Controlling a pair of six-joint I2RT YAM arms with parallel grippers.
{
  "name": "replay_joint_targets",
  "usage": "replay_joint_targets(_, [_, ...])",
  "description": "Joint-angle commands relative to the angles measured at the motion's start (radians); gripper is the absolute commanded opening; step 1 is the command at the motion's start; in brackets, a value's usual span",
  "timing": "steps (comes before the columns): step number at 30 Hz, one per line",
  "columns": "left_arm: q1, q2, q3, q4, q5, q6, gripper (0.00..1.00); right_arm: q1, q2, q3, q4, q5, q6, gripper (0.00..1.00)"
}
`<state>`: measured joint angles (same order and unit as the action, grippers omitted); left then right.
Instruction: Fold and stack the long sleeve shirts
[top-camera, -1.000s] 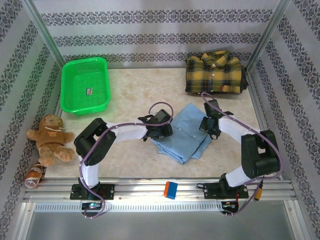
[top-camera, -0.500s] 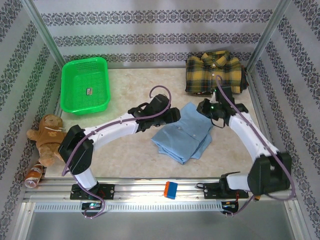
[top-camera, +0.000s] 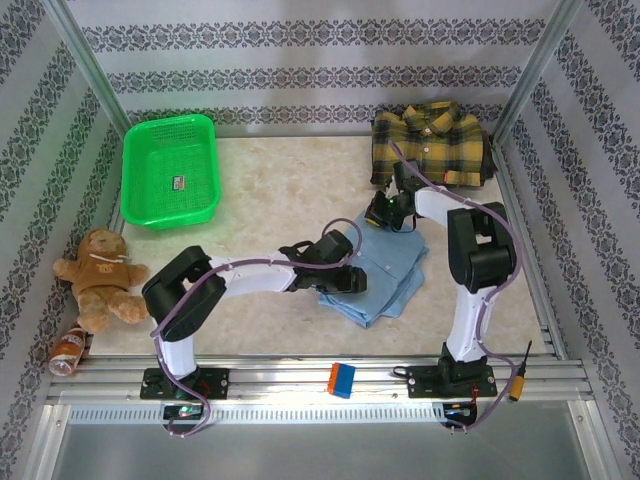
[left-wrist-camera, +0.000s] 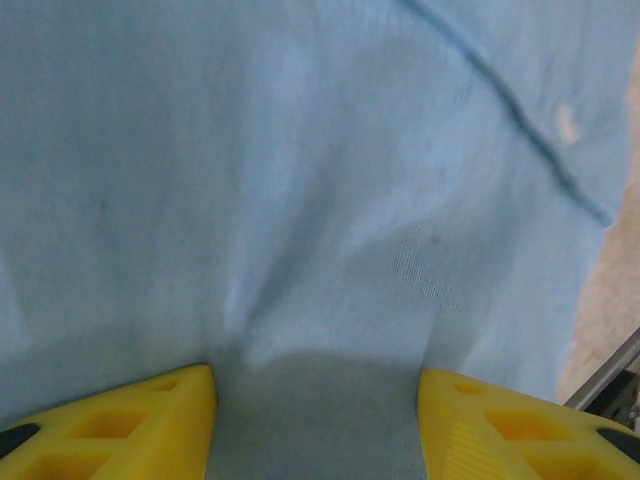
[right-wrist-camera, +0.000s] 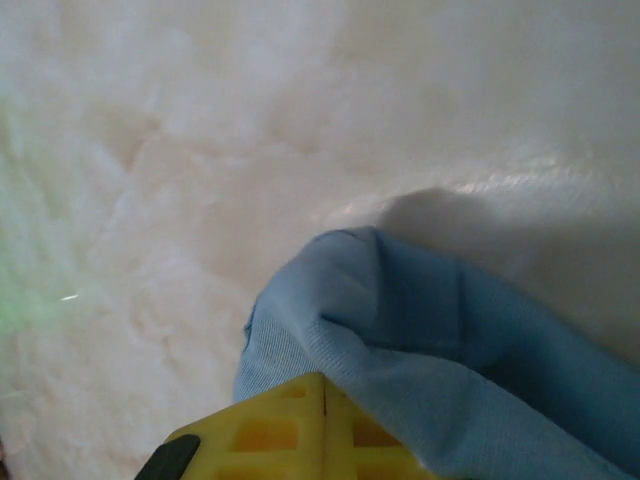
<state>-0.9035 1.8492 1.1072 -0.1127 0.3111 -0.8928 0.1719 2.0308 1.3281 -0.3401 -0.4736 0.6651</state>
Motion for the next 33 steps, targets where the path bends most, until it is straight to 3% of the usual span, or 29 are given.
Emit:
replay_joint_targets(1, [-0.027, 0.044, 0.002, 0.040, 0.043, 0.030, 0.56, -0.008, 0.065, 0.053, 0.018, 0.011, 0.025, 0.03])
replay_joint_targets(7, [-0.032, 0.093, 0.064, -0.003, 0.089, 0.059, 0.56, 0.005, 0.030, 0.103, -0.002, 0.007, 0.038, 0.10])
replay_joint_targets(11, [-0.026, 0.061, 0.090, -0.046, 0.094, 0.083, 0.60, -0.002, -0.135, 0.096, -0.153, 0.059, -0.028, 0.41])
replay_joint_targets(18, [0.036, -0.107, 0.126, -0.102, 0.088, 0.112, 0.81, -0.102, -0.594, -0.090, -0.488, 0.244, -0.155, 0.78])
replay_joint_targets(20, [0.068, -0.168, 0.127, -0.113, 0.079, 0.127, 0.86, -0.136, -0.698, -0.187, -0.522, 0.242, -0.163, 0.82])
replay_joint_targets(22, [0.107, -0.226, 0.138, -0.139, 0.069, 0.159, 0.99, -0.159, -0.781, -0.297, -0.541, 0.210, -0.157, 0.83])
replay_joint_targets(28, [0.285, -0.331, 0.229, -0.273, 0.057, 0.286, 1.00, -0.149, -0.973, -0.700, -0.357, 0.140, -0.041, 0.84])
replay_joint_targets(33, [0.387, -0.350, 0.330, -0.384, 0.076, 0.378, 1.00, -0.150, -1.014, -0.848, -0.180, 0.104, 0.029, 0.84])
